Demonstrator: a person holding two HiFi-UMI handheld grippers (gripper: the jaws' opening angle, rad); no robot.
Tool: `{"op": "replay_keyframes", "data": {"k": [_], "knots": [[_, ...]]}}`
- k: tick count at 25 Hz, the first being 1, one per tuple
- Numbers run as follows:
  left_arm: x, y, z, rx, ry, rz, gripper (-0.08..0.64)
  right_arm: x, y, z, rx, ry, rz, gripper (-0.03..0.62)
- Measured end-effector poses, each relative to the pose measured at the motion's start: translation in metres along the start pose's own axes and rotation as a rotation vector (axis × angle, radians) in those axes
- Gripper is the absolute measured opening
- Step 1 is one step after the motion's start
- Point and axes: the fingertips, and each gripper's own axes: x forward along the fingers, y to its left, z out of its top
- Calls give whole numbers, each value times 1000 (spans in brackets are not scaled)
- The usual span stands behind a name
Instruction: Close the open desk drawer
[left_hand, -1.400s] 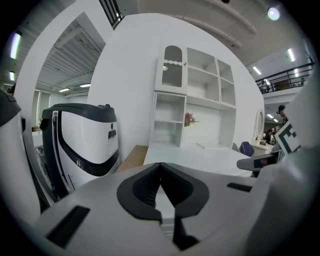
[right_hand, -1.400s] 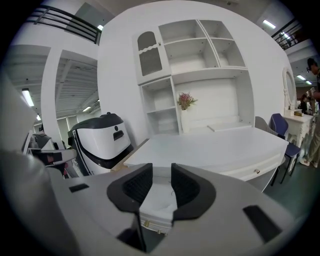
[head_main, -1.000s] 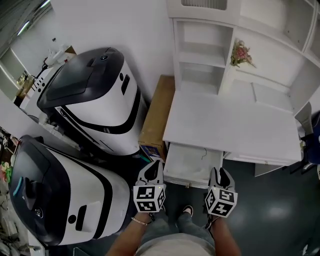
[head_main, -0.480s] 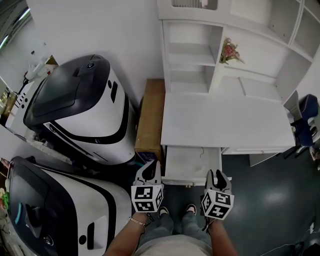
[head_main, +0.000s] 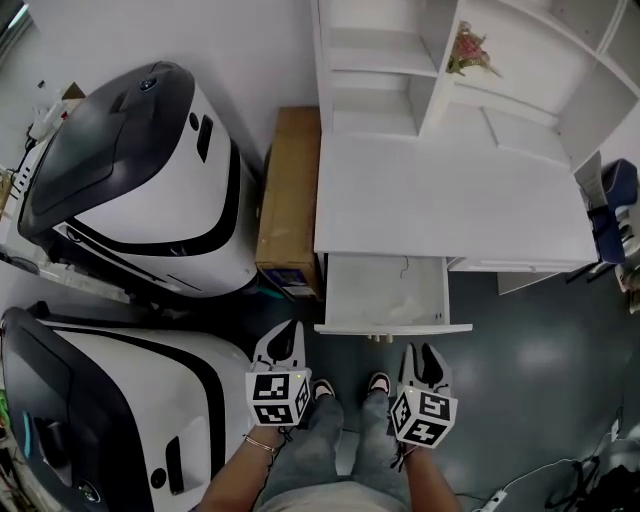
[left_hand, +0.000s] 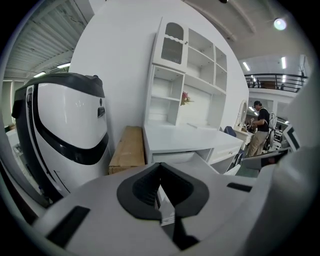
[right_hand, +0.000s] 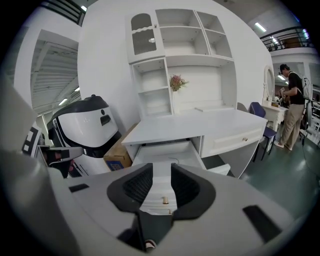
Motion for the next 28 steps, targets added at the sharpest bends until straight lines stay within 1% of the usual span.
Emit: {"op": "replay_keyframes", "data": {"k": [5,9,17,28], "knots": [[8,19,-31,-6,39,22,12,11,2,-38,4,54,-4,124],[15,30,-44,-7,52,35,12,21,1,-61,-1,88,-9,124],[27,43,-58,-12,62,50,12,53,5,-86,-33,115,0,124],[35,61,-101,-46,129,88,12,96,2,-114,-34,140,-5,123]]}}
